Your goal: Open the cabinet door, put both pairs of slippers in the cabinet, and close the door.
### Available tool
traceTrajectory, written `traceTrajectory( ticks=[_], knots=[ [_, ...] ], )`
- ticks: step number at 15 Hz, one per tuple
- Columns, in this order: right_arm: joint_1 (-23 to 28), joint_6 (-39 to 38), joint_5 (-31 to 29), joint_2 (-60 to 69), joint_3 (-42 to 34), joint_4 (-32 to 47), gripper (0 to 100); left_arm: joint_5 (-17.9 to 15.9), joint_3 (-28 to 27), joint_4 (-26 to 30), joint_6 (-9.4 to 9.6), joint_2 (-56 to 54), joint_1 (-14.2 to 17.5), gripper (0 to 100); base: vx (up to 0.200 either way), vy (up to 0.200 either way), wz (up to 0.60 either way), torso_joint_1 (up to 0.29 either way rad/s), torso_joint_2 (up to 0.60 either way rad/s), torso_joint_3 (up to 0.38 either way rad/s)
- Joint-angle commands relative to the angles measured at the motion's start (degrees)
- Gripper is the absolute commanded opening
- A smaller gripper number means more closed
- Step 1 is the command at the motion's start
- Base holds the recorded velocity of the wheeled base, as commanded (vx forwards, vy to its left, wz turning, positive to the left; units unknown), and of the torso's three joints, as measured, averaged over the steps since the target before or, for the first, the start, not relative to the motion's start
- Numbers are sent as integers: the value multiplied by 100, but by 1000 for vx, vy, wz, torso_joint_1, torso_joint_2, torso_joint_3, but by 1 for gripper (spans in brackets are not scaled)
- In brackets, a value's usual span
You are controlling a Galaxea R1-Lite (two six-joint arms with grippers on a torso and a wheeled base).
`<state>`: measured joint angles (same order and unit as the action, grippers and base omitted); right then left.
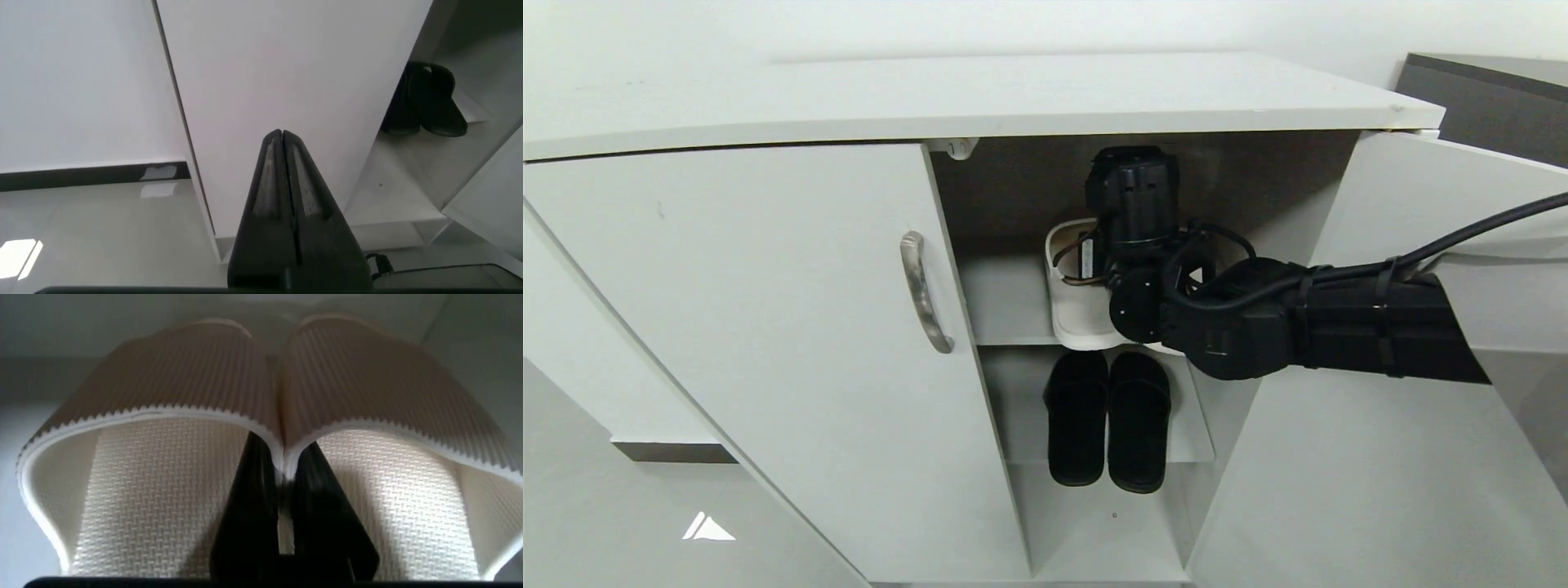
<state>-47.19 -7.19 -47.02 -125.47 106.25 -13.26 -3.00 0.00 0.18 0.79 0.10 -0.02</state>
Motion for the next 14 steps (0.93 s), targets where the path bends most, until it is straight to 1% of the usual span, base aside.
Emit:
traceTrajectory(
  ticks=[1, 9, 10, 13, 14],
  knots=[
    [17, -1, 0, -83, 45, -1, 0, 1, 0, -1, 0, 8, 2, 0, 0, 0, 0, 0, 0, 0],
    [17, -10, 0, -224, 45, -1, 0, 1, 0, -1, 0, 8, 2, 0, 0, 0, 0, 0, 0, 0],
    [17, -1, 0, -233, 45, -1, 100, 1, 0, -1, 0, 8, 2, 0, 0, 0, 0, 0, 0, 0],
    [17, -10, 0, -242, 1, -1, 100, 1, 0, -1, 0, 8, 2, 0, 0, 0, 0, 0, 0, 0],
    [-10, -28, 0, -127, -158, -1, 100, 1, 0, -1, 0, 8, 2, 0, 0, 0, 0, 0, 0, 0]
  ],
)
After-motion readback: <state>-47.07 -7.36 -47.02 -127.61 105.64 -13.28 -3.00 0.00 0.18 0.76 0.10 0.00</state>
